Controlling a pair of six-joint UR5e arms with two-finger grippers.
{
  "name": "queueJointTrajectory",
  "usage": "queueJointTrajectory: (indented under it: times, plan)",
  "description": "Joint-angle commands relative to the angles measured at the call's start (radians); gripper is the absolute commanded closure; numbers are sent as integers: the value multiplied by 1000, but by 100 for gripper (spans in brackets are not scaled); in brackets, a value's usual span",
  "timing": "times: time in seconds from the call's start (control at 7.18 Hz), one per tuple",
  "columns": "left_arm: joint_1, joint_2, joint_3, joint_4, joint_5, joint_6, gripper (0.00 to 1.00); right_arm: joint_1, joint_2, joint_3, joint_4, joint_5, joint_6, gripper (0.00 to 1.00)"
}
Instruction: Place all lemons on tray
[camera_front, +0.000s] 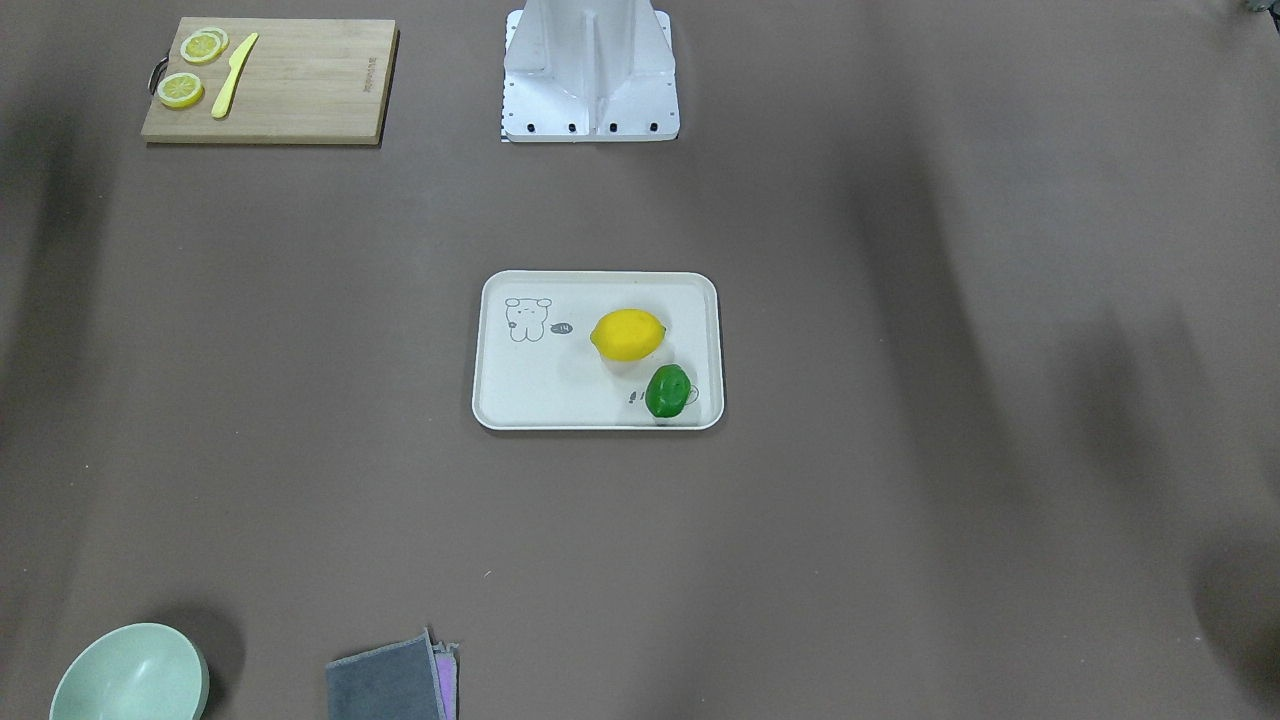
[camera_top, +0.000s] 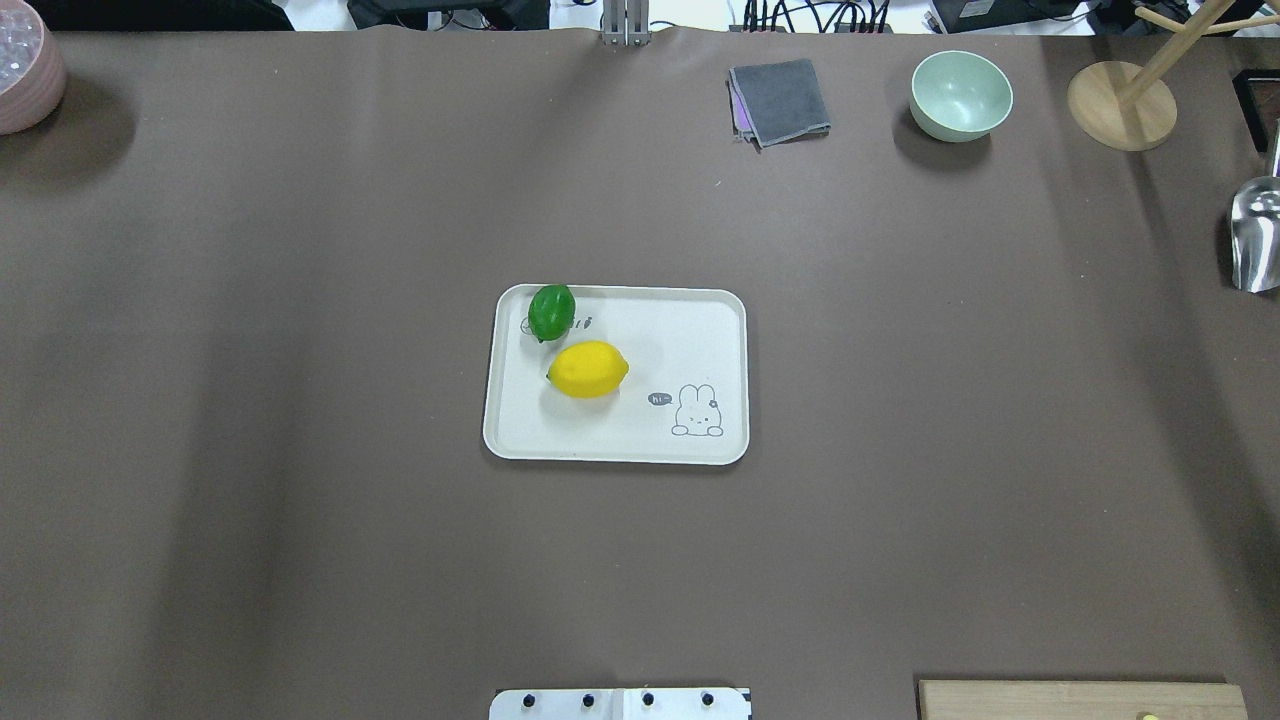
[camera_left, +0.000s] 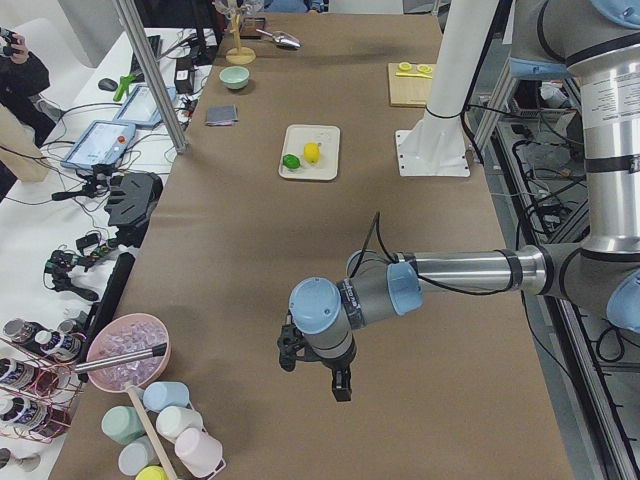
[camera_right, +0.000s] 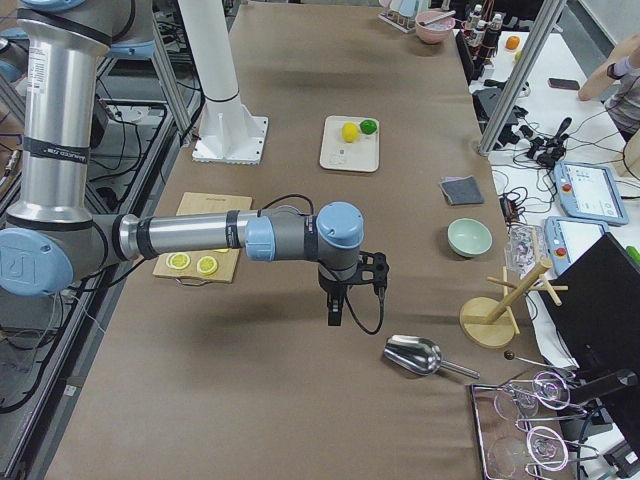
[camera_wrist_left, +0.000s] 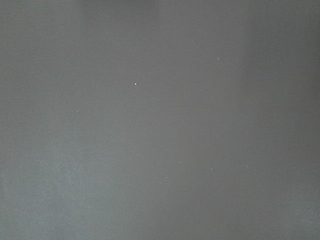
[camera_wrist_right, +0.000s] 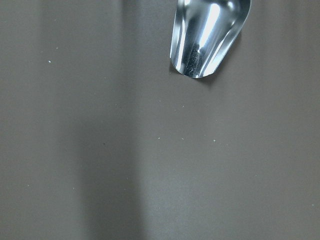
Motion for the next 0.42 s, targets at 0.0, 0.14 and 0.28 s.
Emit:
queueJointTrajectory:
  times: [0.0,0.14,0.28]
  plan:
    - [0,0,2,0,2,-1,2,2,-1,0,0,4,-5,1]
    - [0,0,3,0,0,-1,2,2,-1,0,0,4,-5,1]
    - [0,-2,8,0,0,-3,2,2,-1,0,0,4,-5,1]
